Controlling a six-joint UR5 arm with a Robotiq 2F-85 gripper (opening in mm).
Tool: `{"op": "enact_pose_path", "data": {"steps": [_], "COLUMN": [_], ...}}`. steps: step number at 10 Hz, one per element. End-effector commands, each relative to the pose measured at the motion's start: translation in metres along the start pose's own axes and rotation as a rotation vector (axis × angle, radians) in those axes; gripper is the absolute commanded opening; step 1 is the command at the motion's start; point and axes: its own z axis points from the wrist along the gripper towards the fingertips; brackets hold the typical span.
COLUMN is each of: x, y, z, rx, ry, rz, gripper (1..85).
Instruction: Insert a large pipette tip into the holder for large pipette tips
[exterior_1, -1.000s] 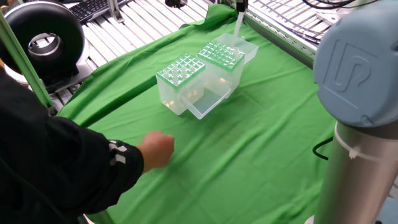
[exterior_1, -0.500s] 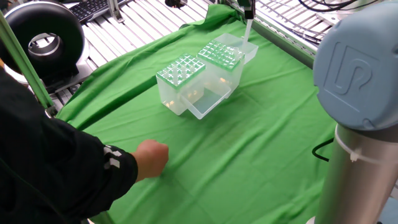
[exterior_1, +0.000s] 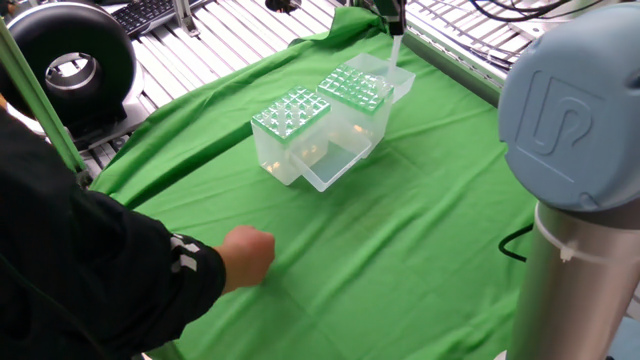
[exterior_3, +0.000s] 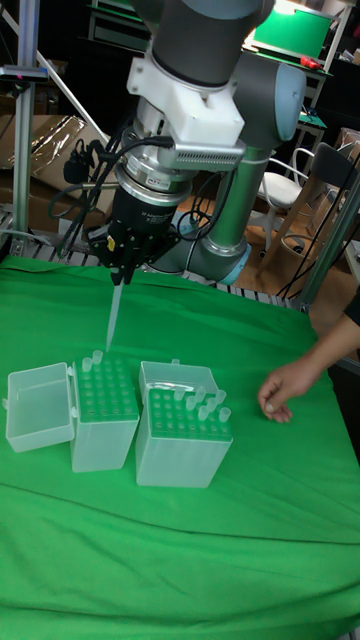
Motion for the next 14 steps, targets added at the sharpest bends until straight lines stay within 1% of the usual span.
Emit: {"op": "enact_pose_path", "data": {"steps": [1, 4, 5, 7, 9, 14], "x": [-0.009, -0.011, -0.014, -0.018, -0.019, -0.023], "y": [0.002, -0.003, -0.003, 0.0, 0.002, 0.0], "z": [0.0, -0.006, -0.007, -0.004, -0.002, 0.001], "rx": [0.001, 0.023, 0.026, 0.02, 0.022, 0.032], "ry": [-0.01, -0.001, -0.005, -0.017, -0.019, -0.034], "rz": [-0.005, -0.024, -0.024, -0.023, -0.022, -0.028], "gripper": [0.7, 0.7, 0.7, 0.7, 0.7, 0.7]}}
